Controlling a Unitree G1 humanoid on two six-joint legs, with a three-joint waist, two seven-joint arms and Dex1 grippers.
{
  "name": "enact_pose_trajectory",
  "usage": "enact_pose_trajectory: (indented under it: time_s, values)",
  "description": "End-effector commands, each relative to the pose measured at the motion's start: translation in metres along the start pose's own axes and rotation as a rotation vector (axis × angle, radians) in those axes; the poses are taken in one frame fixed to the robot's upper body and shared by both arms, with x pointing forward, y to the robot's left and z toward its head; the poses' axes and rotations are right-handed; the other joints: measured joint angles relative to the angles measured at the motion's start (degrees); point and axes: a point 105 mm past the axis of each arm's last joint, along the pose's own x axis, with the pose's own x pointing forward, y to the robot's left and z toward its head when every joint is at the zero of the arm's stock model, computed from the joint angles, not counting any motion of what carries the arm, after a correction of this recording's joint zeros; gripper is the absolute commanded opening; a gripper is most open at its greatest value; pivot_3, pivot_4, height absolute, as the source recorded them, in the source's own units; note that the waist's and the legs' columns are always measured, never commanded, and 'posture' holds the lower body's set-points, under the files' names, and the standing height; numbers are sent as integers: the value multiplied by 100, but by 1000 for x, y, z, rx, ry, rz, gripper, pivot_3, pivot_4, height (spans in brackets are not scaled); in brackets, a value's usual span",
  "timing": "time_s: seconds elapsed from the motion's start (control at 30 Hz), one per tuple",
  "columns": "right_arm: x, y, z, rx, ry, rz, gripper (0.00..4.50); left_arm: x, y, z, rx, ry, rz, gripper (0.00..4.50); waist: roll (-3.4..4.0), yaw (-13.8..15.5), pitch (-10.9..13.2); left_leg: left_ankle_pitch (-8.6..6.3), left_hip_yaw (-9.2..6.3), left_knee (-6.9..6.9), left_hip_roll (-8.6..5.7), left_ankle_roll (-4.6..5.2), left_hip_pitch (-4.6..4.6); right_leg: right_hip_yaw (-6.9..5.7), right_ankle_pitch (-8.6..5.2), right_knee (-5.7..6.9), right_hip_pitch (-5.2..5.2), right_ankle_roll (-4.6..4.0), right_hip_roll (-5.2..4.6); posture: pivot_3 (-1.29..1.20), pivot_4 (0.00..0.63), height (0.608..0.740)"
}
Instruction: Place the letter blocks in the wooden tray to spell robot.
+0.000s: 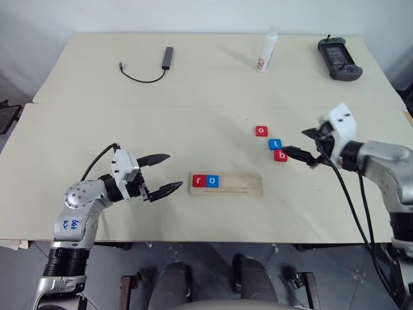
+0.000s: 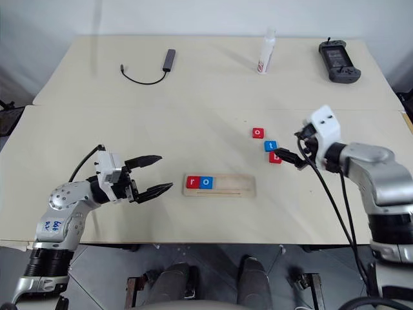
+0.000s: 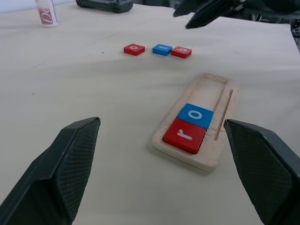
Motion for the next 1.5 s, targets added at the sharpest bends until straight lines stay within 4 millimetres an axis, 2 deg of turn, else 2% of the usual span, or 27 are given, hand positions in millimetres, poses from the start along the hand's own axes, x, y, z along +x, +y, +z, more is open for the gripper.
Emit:
enact_pose_trajectory:
  time_s: [0.03, 0.3, 0.47, 0.67, 1.0, 1.13, 1.33, 1.5]
  values:
    - [5, -6, 11, -12, 12, -26, 4500, -1, -5, 10, 38, -25, 10, 4482, 0, -1, 0, 0, 0, -1, 0, 0, -1, 0, 0, 0, -2, 0, 0, 0, 150, 740]
    - [9, 0, 15, -3, 14, -4, 4500, -2, -6, 11, 43, -36, 42, 4482, 0, -6, 0, 0, -2, -1, 1, -1, -6, -7, 0, -2, -3, 0, 0, 0, 150, 740]
    - [7, -4, 13, 35, 26, -72, 4500, 2, -8, 11, 48, -39, 38, 4482, 0, -10, 0, 0, -1, -1, 1, -1, -6, -7, 0, -2, -4, 0, 1, 0, 150, 740]
    - [7, 3, -11, 160, 86, -232, 4500, 5, -7, 11, 65, -36, 25, 4482, -1, 4, -1, -1, -4, 0, 2, -3, -8, -10, 0, -1, -4, 0, 0, 0, 150, 740]
    - [12, 21, -39, 298, 131, -321, 4500, 7, -9, 13, 88, -28, -12, 4482, -1, -14, -1, -1, -2, -3, 1, -3, -8, -8, 0, 0, -7, 0, 2, 0, 150, 740]
    - [14, 23, -43, 303, 141, -340, 3590, 8, -11, 15, 102, -27, -25, 4500, -1, -15, -1, -1, -2, -3, 1, -3, -8, -7, 0, 0, -7, 0, 2, 0, 150, 740]
    - [9, 23, -43, 310, 144, -347, 1568, 12, -17, 14, 107, -30, -63, 4500, -1, -9, -1, -1, -3, -3, 0, -3, -8, -7, 0, 0, -6, 0, 1, 0, 150, 740]
    - [-15, 22, -42, 321, 140, -394, 1478, 25, -26, 10, 84, -41, -137, 4500, -1, 12, -1, -1, -5, -3, 0, -2, -11, -8, 0, -1, -7, 0, 1, 0, 150, 740]
